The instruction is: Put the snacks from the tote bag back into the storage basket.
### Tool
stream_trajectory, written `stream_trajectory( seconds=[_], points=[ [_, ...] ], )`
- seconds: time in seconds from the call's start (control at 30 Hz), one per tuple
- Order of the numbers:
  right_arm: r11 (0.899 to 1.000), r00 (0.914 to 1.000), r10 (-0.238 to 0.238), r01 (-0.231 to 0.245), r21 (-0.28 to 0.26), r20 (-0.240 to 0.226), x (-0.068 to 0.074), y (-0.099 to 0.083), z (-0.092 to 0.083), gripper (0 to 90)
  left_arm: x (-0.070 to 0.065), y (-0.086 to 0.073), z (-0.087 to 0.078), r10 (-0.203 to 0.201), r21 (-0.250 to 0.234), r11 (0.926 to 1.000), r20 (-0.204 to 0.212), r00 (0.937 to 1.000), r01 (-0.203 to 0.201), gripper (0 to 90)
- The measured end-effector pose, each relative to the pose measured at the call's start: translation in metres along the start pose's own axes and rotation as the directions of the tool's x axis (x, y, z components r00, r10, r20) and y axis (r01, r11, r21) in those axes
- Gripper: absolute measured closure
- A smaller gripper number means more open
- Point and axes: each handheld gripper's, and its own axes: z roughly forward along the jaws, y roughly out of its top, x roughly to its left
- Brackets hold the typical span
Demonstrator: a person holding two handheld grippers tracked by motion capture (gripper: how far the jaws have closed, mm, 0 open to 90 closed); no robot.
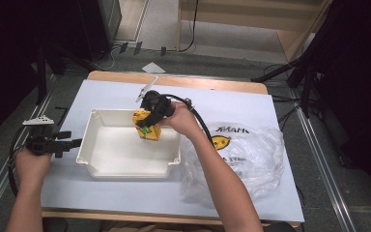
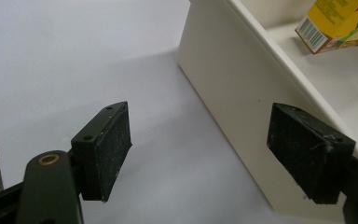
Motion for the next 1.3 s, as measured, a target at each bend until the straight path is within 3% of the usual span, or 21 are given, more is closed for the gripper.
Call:
stream_trajectory(
  seconds=[0.23, 0.63, 0.87, 0.9, 1.13, 1.27, 1.3],
  points=[
    [1.000, 0.9998, -0.006, 0.005, 0.017, 0.020, -0.001, -0.002, 0.009, 52.5, 0.000, 0.000, 0.000, 0.001, -0.005, 1.0000, 0.001, 1.0000, -0.001, 22.8],
    [0.999, 0.9996, -0.026, 0.026, 0.029, 0.006, -0.004, -0.008, 0.006, 51.7, -0.002, 0.000, 0.001, 0.005, 0.002, 1.0000, 0.003, 1.0000, -0.005, 22.8],
    [0.998, 0.9993, -0.024, 0.023, 0.065, 0.027, -0.006, -0.012, 0.003, 51.3, -0.002, 0.001, 0.002, 0.009, 0.004, 1.0000, 0.005, 1.0000, -0.009, 22.8],
    [0.997, 0.9985, -0.041, 0.039, 0.059, 0.035, -0.007, -0.013, 0.003, 51.2, -0.002, 0.001, 0.002, 0.008, 0.005, 1.0000, 0.005, 1.0000, -0.008, 22.8],
    [0.997, 0.9997, -0.009, 0.007, 0.077, 0.024, -0.008, -0.015, -0.001, 49.8, -0.002, 0.001, 0.002, 0.009, 0.004, 1.0000, 0.004, 1.0000, -0.009, 22.8],
    [0.998, 0.9989, -0.003, -0.001, 0.070, 0.048, -0.006, -0.014, -0.004, 46.0, -0.002, 0.000, 0.002, 0.008, 0.006, 1.0000, 0.004, 1.0000, -0.008, 22.8],
    [0.998, 0.9995, 0.015, -0.017, 0.066, 0.028, -0.006, -0.014, -0.005, 45.2, -0.002, 0.000, 0.002, 0.007, 0.004, 1.0000, 0.003, 1.0000, -0.007, 22.8]
  ],
)
